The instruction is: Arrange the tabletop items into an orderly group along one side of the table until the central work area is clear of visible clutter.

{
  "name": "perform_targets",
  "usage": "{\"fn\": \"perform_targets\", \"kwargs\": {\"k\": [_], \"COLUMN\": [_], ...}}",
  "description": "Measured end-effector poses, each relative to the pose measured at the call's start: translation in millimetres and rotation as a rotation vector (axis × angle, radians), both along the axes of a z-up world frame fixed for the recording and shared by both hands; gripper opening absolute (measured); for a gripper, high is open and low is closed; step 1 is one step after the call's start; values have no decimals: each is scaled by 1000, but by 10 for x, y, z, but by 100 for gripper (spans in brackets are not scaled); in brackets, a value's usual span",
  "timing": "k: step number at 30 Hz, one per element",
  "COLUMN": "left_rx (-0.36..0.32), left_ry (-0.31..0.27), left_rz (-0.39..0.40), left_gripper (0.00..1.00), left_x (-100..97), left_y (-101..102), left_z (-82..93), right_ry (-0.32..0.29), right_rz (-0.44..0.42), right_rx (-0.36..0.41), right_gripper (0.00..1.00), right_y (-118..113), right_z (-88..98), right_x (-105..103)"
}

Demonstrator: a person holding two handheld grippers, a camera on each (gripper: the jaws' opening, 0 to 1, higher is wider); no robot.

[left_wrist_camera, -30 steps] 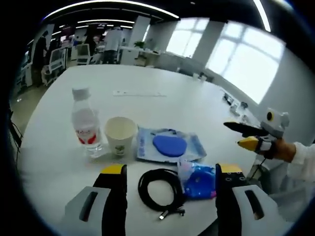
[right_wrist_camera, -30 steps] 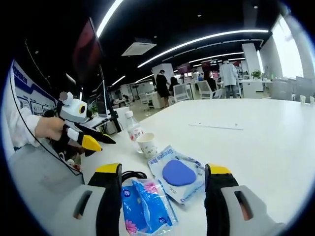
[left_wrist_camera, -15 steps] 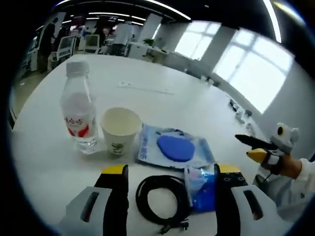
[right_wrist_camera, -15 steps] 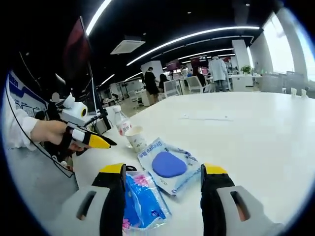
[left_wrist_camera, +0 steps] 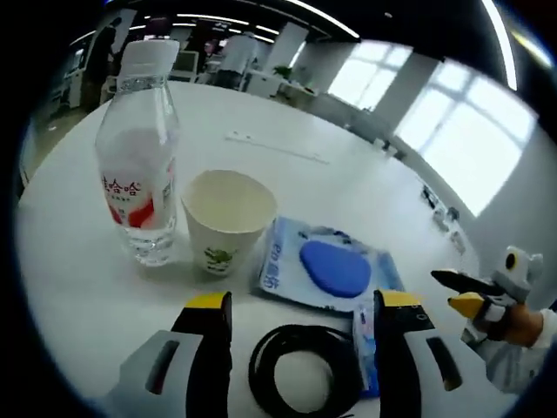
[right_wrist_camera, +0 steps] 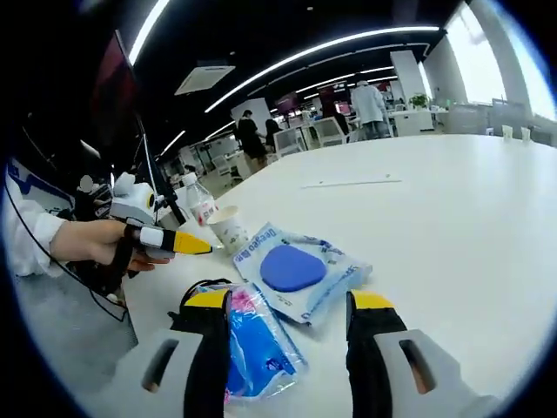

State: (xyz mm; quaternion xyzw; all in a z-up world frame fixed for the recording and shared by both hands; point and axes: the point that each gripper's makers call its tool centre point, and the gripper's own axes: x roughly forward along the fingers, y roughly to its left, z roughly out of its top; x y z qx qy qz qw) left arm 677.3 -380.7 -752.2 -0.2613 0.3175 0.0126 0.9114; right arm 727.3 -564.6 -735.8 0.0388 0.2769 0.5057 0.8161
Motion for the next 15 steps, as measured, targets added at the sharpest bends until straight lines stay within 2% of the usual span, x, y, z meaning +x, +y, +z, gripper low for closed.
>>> {"fn": "perform_targets", "kwargs": {"k": [3, 5, 12, 15], "left_rx": [-32, -38, -28, -21], "left_ry": [-36, -46, -12, -27], "left_rz": [70, 88, 95, 110], "left_gripper": [62, 62, 61, 59], "left_x": [71, 85, 143, 181], "left_y": [50, 62, 46, 77], "left_z": [-25, -52, -193, -183], "right_ry": [15, 27, 73, 88], "right_rz": [-12, -20, -47, -48], "right_rx": [-3, -4, -11, -7], "right_gripper": [49, 49, 48, 47], "right_y": [-1, -3, 32, 81], "right_z": [-56, -96, -228, -258], "right_x": [11, 30, 99, 108]}}
